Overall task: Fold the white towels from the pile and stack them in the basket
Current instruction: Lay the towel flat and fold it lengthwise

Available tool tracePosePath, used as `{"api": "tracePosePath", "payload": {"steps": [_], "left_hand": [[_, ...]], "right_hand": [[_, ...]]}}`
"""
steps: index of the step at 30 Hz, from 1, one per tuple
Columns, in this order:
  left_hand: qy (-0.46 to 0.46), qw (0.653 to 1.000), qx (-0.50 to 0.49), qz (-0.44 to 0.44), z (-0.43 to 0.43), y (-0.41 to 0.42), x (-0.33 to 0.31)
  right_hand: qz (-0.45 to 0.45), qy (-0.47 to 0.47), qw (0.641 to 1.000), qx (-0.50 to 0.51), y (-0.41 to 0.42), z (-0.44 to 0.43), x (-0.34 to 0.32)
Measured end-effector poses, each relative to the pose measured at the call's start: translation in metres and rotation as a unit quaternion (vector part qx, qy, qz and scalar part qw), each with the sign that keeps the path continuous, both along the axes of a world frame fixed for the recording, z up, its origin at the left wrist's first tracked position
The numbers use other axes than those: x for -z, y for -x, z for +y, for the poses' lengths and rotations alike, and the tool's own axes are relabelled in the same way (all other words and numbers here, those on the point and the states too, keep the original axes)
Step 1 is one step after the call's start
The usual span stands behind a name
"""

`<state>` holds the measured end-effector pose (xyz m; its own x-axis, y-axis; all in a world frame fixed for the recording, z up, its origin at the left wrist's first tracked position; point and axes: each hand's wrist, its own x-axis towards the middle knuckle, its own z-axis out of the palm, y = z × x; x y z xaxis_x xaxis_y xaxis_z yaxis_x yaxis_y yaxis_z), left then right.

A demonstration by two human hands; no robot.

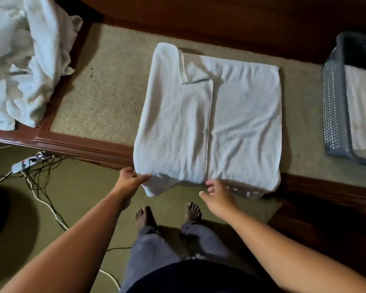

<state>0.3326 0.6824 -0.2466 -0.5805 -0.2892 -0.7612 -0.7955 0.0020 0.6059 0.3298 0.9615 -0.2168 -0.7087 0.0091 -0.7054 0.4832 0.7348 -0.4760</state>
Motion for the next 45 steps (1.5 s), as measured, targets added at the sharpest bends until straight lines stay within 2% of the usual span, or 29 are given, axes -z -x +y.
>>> {"api": "tracePosePath", "payload": {"steps": [2,6,9,14,16,21,27,31,36,40,42,43,45], "left_hand": [[0.012,0.994,0.109,-0.009,-0.003,-0.005,0.000],[-0.069,0.994,0.085,-0.012,0.003,-0.037,-0.009],[-0.093,0.993,0.067,-0.028,-0.005,-0.070,-0.003],[-0.038,0.998,0.049,-0.017,-0.033,-0.107,0.011],[0.001,0.998,0.068,-0.006,-0.035,-0.110,0.002],[0.123,0.974,0.188,0.033,-0.043,-0.119,-0.006],[0.120,0.965,0.231,0.026,-0.055,-0.121,-0.016],[0.110,0.965,0.237,0.022,-0.058,-0.123,-0.017],[0.127,0.951,0.283,0.014,-0.060,-0.119,-0.011],[0.169,0.924,0.342,-0.039,-0.068,-0.122,0.005],[0.239,0.901,0.361,-0.005,-0.067,-0.116,0.007],[0.283,0.882,0.373,0.048,-0.063,-0.108,0.004],[0.350,0.823,0.409,0.181,-0.049,-0.081,-0.009]], "right_hand": [[-0.051,0.050,0.992,0.103,-0.001,-0.010,0.005],[-0.079,0.137,0.956,0.248,0.003,-0.025,0.013],[-0.059,0.145,0.947,0.279,-0.006,-0.037,0.023],[0.005,0.163,0.938,0.306,-0.048,-0.055,0.023],[0.000,0.167,0.940,0.298,-0.067,-0.062,0.018],[0.005,0.076,0.961,0.265,-0.108,-0.076,0.021],[0.034,0.054,0.954,0.292,-0.128,-0.082,0.010],[0.057,0.025,0.965,0.255,-0.137,-0.077,0.010],[0.036,-0.023,0.977,0.207,-0.136,-0.079,0.023],[-0.010,-0.083,0.977,0.194,-0.121,-0.083,0.025],[0.064,-0.136,0.976,0.156,-0.107,-0.086,0.019],[0.135,-0.149,0.972,0.118,-0.098,-0.088,0.016],[0.266,-0.146,0.953,0.017,-0.074,-0.090,0.011]]}}
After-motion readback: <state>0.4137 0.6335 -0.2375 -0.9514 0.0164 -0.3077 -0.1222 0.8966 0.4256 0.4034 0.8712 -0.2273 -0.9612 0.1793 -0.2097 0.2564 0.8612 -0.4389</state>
